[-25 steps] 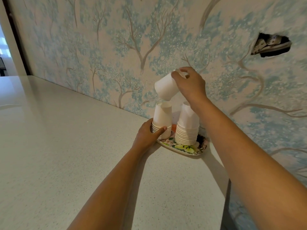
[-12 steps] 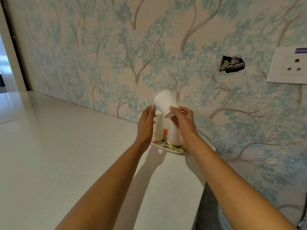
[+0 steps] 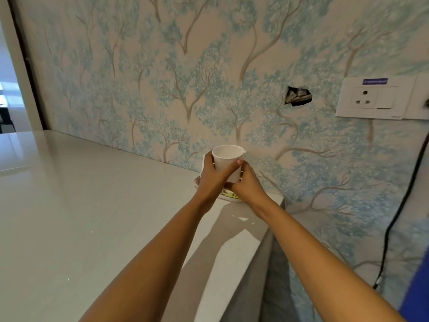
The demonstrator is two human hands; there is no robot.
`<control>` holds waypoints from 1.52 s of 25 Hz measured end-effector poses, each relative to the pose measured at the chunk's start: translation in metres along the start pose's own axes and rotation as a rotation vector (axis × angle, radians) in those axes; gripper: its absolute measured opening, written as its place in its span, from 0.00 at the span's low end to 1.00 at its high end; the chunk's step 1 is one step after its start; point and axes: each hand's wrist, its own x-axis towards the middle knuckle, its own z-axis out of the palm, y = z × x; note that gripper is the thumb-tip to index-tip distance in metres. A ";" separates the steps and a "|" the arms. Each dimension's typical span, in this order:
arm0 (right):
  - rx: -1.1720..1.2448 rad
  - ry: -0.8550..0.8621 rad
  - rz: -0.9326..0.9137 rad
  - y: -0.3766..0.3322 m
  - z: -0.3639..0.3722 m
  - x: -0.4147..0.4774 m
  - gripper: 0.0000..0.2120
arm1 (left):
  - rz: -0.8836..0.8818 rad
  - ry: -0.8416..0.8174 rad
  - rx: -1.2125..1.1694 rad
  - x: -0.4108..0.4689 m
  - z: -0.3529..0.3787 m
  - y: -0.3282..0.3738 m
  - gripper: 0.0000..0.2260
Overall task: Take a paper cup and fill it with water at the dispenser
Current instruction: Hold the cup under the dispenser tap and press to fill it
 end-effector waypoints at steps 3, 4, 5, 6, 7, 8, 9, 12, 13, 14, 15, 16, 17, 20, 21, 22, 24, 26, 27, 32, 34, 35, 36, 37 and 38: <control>0.061 -0.006 0.009 0.003 -0.004 -0.023 0.27 | 0.013 -0.015 0.018 -0.028 0.008 0.007 0.30; 0.058 -0.008 0.006 0.003 -0.006 -0.032 0.29 | 0.016 -0.030 0.015 -0.037 0.010 0.009 0.29; 0.052 -0.011 -0.001 0.003 -0.007 -0.040 0.30 | 0.014 -0.050 0.012 -0.046 0.012 0.011 0.27; 0.042 -0.010 0.003 0.002 -0.009 -0.049 0.30 | 0.005 -0.071 0.007 -0.055 0.013 0.013 0.27; 0.029 -0.009 0.007 0.000 -0.012 -0.058 0.30 | -0.005 -0.089 0.003 -0.064 0.015 0.015 0.27; 0.011 -0.005 0.014 -0.002 -0.015 -0.067 0.29 | -0.009 -0.098 0.002 -0.072 0.016 0.017 0.27; -0.006 0.002 0.026 -0.005 -0.018 -0.076 0.30 | -0.009 -0.106 0.007 -0.080 0.018 0.020 0.28; -0.043 0.037 0.076 -0.019 -0.027 -0.113 0.33 | -0.007 -0.185 -0.003 -0.109 0.020 0.034 0.27; -0.039 0.049 0.077 -0.025 -0.028 -0.129 0.32 | -0.003 -0.221 -0.015 -0.122 0.020 0.039 0.25; -0.021 0.060 0.067 -0.031 -0.029 -0.145 0.29 | 0.002 -0.244 -0.023 -0.135 0.020 0.043 0.24; 0.003 0.076 0.058 -0.037 -0.030 -0.161 0.27 | 0.002 -0.263 -0.027 -0.146 0.021 0.046 0.22; 0.022 0.096 0.061 -0.043 -0.030 -0.182 0.25 | -0.008 -0.290 -0.032 -0.162 0.020 0.051 0.22; 0.015 0.118 0.076 -0.048 -0.031 -0.203 0.26 | -0.018 -0.312 -0.033 -0.178 0.020 0.055 0.22; -0.131 0.196 0.198 -0.052 -0.038 -0.270 0.28 | -0.051 -0.359 -0.059 -0.234 0.025 0.063 0.25; -0.168 0.215 0.239 -0.051 -0.040 -0.289 0.27 | -0.058 -0.375 -0.060 -0.251 0.027 0.064 0.25; -0.184 0.237 0.260 -0.053 -0.043 -0.310 0.27 | -0.073 -0.401 -0.059 -0.270 0.030 0.065 0.24; -0.204 0.291 0.269 -0.055 -0.050 -0.346 0.28 | -0.110 -0.449 -0.062 -0.304 0.038 0.066 0.26; -0.242 0.335 0.305 -0.054 -0.057 -0.377 0.28 | -0.128 -0.482 -0.071 -0.333 0.048 0.066 0.27; -0.249 0.351 0.335 -0.054 -0.063 -0.396 0.28 | -0.140 -0.506 -0.077 -0.349 0.056 0.067 0.28; -0.225 0.400 0.400 -0.053 -0.089 -0.467 0.28 | -0.185 -0.567 -0.072 -0.409 0.093 0.056 0.35; -0.189 0.415 0.442 -0.050 -0.101 -0.494 0.30 | -0.198 -0.604 -0.080 -0.433 0.107 0.048 0.35; -0.169 0.417 0.458 -0.047 -0.108 -0.511 0.30 | -0.208 -0.619 -0.090 -0.447 0.115 0.043 0.34; -0.154 0.416 0.467 -0.043 -0.112 -0.525 0.31 | -0.212 -0.629 -0.098 -0.460 0.120 0.037 0.33; -0.151 0.414 0.478 -0.039 -0.117 -0.538 0.32 | -0.219 -0.638 -0.105 -0.473 0.125 0.031 0.32; -0.160 0.412 0.493 -0.034 -0.123 -0.552 0.33 | -0.238 -0.647 -0.114 -0.488 0.130 0.025 0.32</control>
